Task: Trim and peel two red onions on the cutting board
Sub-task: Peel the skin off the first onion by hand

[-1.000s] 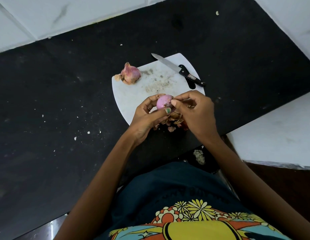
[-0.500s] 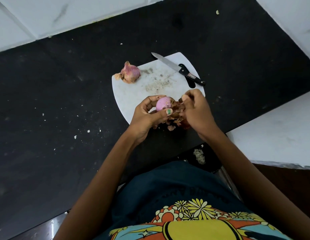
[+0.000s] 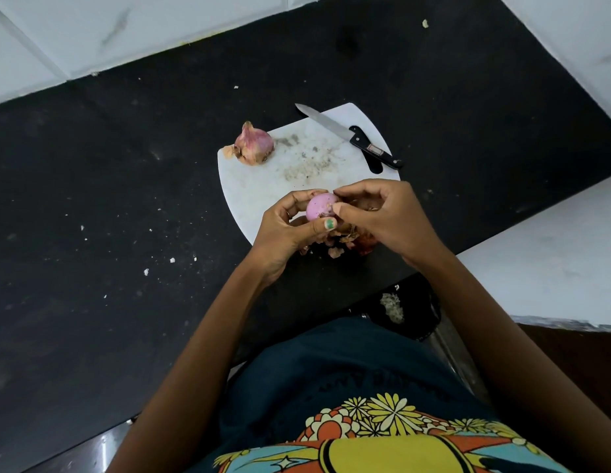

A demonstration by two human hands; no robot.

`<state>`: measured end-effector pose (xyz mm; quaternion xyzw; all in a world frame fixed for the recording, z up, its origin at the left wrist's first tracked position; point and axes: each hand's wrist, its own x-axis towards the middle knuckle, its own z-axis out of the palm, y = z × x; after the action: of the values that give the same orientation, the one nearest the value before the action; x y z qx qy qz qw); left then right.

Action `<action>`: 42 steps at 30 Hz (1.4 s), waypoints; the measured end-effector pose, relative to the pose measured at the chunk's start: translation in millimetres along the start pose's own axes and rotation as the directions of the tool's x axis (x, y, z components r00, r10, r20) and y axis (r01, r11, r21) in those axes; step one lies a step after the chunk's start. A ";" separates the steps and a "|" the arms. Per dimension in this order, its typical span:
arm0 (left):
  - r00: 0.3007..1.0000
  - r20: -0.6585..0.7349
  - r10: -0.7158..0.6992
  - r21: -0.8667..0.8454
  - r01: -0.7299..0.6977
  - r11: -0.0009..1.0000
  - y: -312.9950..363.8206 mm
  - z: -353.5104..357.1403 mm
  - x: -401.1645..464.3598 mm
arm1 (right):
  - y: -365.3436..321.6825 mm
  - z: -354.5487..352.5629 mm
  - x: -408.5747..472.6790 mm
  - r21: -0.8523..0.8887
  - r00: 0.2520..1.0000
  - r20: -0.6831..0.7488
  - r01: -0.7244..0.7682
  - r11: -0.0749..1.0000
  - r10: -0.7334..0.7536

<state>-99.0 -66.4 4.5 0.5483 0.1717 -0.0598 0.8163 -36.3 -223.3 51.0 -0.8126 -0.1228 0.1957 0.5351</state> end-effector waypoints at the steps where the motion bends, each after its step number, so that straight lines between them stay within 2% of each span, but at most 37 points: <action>1: 1.000 0.004 -0.003 -0.003 0.003 1.000 -0.3 -0.7 -0.2 | 0.3 -0.9 0.6 0.000 1.000 0.006 0.004 1.000 -0.004; 10: 0.999 0.031 -0.020 0.000 0.020 1.000 0.0 -0.9 -0.5 | 2.1 2.8 1.2 -0.134 0.995 -0.029 0.091 0.987 -0.096; 14: 0.998 0.045 -0.043 -0.050 0.045 0.998 -2.4 -1.3 0.3 | 5.9 -2.3 3.4 -0.176 0.983 -0.113 0.126 0.976 -0.147; 19: 1.000 0.018 -0.019 -0.002 0.020 1.000 -1.4 0.1 3.2 | 8.8 -2.5 5.4 -0.045 0.992 -0.105 0.060 0.997 -0.065; 24: 1.000 -0.015 0.014 0.019 -0.013 1.000 -2.1 -0.5 4.8 | 3.8 6.4 -1.4 -0.005 0.995 -0.067 0.079 0.997 -0.080; 30: 0.999 -0.037 0.015 0.028 -0.014 1.000 -0.5 -0.1 5.6 | 9.0 15.9 1.8 -0.073 0.985 -0.146 0.084 0.994 -0.094; 33: 1.000 -0.030 -0.009 0.018 0.009 1.000 0.6 0.8 5.4 | 12.8 17.4 4.6 -0.037 0.989 -0.144 0.034 0.999 -0.039; 38: 0.997 0.043 -0.066 -0.079 0.070 0.994 3.7 2.2 2.4 | 27.3 17.9 14.1 0.025 0.973 -0.224 -0.061 0.998 0.065; 42: 0.987 0.141 -0.082 -0.173 0.106 0.979 4.8 2.9 1.5 | 36.8 17.3 17.4 -0.098 0.962 -0.264 -0.089 0.991 0.060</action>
<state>-95.7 -67.0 9.1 0.4582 0.1476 -0.1191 0.8684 -28.9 -216.6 8.0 -0.8632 -0.0310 0.1002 0.4938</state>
